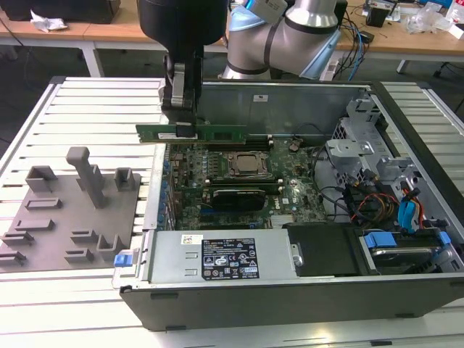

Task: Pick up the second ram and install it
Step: 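Pick up the second ram and move it above second insertion slot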

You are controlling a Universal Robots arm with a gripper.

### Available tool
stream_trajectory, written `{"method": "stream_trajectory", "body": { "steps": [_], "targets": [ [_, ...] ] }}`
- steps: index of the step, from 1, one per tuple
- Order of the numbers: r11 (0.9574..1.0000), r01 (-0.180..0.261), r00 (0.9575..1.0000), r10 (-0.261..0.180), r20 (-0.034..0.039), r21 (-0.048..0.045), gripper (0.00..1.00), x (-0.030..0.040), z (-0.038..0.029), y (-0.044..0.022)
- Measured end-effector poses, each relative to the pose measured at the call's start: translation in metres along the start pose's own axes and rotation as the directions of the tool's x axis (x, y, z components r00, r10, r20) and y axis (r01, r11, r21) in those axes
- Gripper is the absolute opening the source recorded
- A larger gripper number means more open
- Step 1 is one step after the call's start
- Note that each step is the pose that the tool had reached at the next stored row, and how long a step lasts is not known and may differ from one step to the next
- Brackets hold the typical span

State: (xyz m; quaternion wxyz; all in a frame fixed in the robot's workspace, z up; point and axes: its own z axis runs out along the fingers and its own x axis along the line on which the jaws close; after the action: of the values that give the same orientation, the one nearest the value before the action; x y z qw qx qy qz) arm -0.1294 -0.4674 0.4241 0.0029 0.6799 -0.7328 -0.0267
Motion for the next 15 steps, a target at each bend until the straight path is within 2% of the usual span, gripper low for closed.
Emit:
{"method": "stream_trajectory", "body": {
  "steps": [7, 9, 15],
  "targets": [
    [1.0000, 0.000, 1.0000, 0.000, 0.0000, -0.0001, 0.13, -0.0054, 0.0006, -0.0110],
    [1.0000, 0.000, 1.0000, 0.000, 0.0000, -0.0002, 0.13, -0.0091, 0.0011, -0.0151],
    [1.0000, 0.000, 1.0000, 0.000, 0.0000, -0.0003, 0.13, -0.0170, 0.0021, -0.0210]
  ]
}}
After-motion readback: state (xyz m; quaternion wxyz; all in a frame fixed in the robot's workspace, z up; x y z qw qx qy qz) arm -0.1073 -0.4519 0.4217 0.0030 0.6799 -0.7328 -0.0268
